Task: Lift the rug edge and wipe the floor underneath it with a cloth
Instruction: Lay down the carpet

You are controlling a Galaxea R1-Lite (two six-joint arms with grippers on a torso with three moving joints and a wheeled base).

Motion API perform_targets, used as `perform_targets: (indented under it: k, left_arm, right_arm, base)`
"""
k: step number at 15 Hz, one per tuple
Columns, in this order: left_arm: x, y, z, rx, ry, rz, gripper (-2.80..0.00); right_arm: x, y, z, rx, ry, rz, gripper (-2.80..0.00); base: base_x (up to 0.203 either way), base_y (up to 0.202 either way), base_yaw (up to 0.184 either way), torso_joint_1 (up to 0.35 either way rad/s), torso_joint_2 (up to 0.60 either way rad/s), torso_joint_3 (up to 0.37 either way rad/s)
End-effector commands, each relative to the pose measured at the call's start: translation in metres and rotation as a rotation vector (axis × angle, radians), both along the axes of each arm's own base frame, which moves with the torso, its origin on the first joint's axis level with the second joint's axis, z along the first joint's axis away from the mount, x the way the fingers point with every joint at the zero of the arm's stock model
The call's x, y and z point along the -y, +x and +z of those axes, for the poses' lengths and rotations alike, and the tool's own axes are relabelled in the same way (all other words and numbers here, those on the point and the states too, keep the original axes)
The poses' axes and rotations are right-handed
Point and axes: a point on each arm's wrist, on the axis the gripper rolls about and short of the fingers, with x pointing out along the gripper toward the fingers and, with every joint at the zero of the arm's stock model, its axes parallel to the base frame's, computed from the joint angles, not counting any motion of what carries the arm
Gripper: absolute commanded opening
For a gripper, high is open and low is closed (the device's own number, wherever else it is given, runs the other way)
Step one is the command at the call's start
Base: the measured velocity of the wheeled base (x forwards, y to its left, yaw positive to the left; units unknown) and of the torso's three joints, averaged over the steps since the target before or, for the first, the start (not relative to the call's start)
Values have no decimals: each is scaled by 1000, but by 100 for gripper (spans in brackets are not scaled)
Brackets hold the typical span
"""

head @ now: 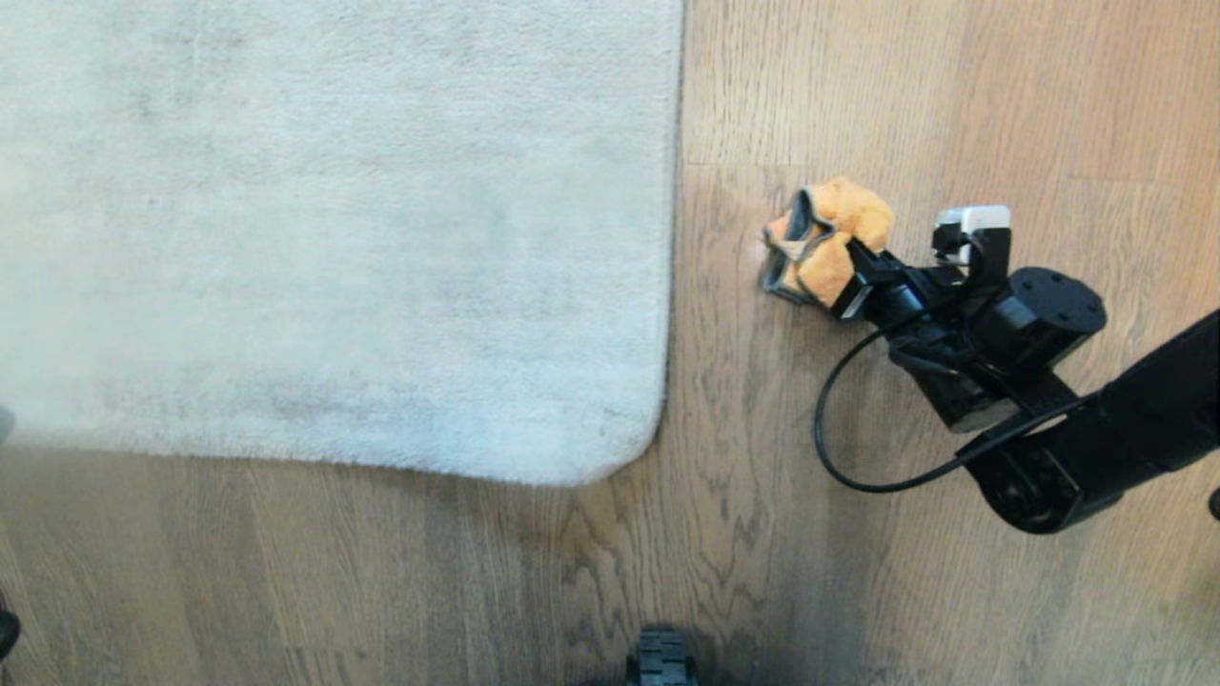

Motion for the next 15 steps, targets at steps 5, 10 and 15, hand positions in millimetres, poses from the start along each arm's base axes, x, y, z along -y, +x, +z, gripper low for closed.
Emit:
perform_targets:
  k: [5, 10, 15]
  left_arm:
    - [0, 0, 2, 6, -1, 3, -280]
    - [2, 2, 2, 69, -55, -30, -280]
    - [7, 9, 4, 171, -157, -82, -280]
  right_arm:
    - [60, -40, 16, -1, -1, -152, -280]
    - [75, -76, 23, -23, -3, -201, -280]
    - [82, -105, 28, -30, -3, -229, -280]
  base:
    - [0, 0, 0, 0, 0, 0]
    - [0, 0, 0, 0, 0, 0]
    - [0, 0, 0, 0, 0, 0]
